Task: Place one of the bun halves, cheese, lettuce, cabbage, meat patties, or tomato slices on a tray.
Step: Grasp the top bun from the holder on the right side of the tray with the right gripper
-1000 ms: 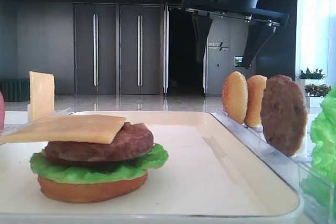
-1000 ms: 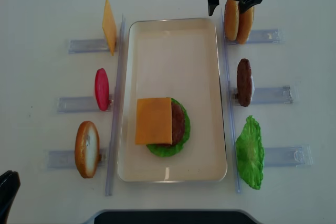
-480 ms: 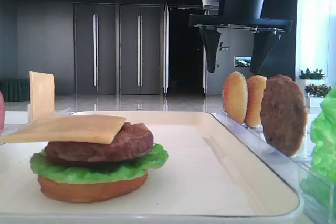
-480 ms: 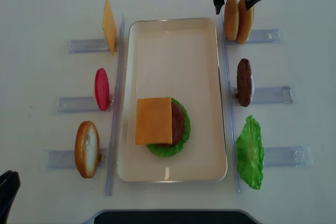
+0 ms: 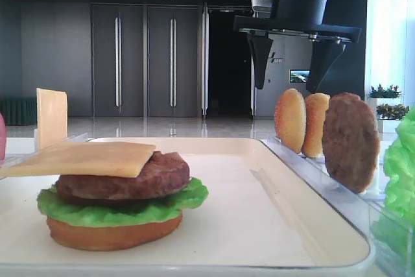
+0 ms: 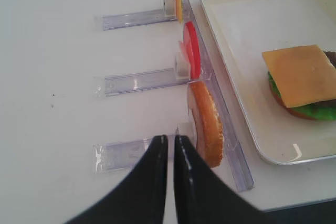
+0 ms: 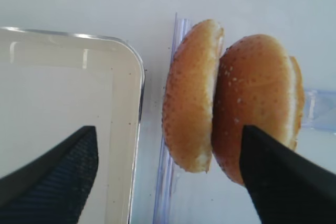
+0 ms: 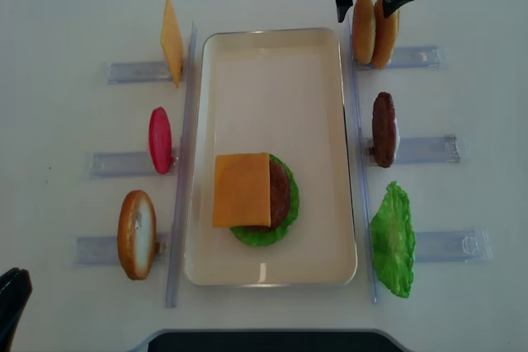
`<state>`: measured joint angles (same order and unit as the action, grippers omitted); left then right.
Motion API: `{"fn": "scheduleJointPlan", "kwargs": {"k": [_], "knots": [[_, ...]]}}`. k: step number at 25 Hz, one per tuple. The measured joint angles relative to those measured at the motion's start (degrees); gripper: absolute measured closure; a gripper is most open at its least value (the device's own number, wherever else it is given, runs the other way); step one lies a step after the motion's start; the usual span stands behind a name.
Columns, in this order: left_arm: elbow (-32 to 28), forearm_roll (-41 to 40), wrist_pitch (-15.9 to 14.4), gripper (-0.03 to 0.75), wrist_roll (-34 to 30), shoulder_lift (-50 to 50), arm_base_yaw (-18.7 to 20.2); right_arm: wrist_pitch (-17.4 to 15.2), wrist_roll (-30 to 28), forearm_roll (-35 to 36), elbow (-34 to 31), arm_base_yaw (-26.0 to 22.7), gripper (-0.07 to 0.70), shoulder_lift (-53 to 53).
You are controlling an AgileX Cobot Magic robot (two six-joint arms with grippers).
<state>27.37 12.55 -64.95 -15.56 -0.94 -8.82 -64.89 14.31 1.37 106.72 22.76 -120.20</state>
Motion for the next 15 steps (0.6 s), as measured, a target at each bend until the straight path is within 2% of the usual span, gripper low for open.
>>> {"fn": "scheduleJointPlan", "kwargs": {"k": [15], "knots": [[0.0,0.0,0.0,0.414,0.0,0.0,0.0,0.73,-0.45,0.1,0.0,0.0,0.076,0.0]]}}
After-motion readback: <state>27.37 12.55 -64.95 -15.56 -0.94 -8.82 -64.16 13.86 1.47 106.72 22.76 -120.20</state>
